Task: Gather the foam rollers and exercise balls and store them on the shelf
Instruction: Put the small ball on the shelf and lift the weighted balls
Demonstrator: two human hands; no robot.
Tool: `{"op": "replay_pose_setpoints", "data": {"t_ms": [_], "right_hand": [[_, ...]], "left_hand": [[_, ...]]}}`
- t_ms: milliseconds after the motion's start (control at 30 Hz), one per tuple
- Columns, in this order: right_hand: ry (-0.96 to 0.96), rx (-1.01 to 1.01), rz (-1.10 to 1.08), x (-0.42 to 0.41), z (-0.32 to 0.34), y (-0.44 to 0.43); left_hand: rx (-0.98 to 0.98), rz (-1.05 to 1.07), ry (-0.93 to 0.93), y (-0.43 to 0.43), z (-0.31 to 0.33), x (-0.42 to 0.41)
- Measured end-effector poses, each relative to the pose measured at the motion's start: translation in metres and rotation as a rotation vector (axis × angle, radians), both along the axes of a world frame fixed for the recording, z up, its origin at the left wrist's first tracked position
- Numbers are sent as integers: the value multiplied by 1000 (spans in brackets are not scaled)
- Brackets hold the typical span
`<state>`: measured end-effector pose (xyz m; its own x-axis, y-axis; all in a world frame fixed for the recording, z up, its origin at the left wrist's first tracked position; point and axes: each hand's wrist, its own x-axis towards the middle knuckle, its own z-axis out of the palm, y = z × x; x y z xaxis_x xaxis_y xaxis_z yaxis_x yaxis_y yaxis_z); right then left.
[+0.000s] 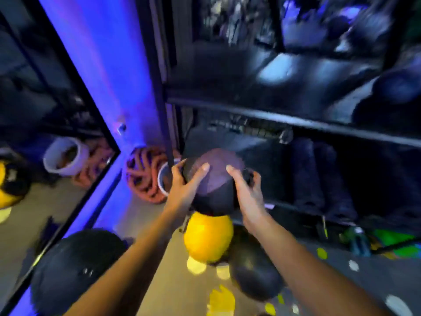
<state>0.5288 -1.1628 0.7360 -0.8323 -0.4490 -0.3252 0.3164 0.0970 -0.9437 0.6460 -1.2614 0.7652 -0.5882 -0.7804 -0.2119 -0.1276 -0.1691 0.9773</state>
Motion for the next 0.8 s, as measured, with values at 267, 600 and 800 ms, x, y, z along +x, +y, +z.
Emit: {"op": "replay_pose_setpoints", "data": {"t_ms": [267, 600, 800], "right_hand": [[96, -74, -142, -84, 107, 44], [142, -37, -97, -275, 147, 102], [230, 13, 46, -396, 139, 113]], "left_hand": [[-99, -183, 91, 26, 85, -96], [-121, -262, 66, 61, 119, -295], [-242, -280, -35, 46, 125, -431]]}}
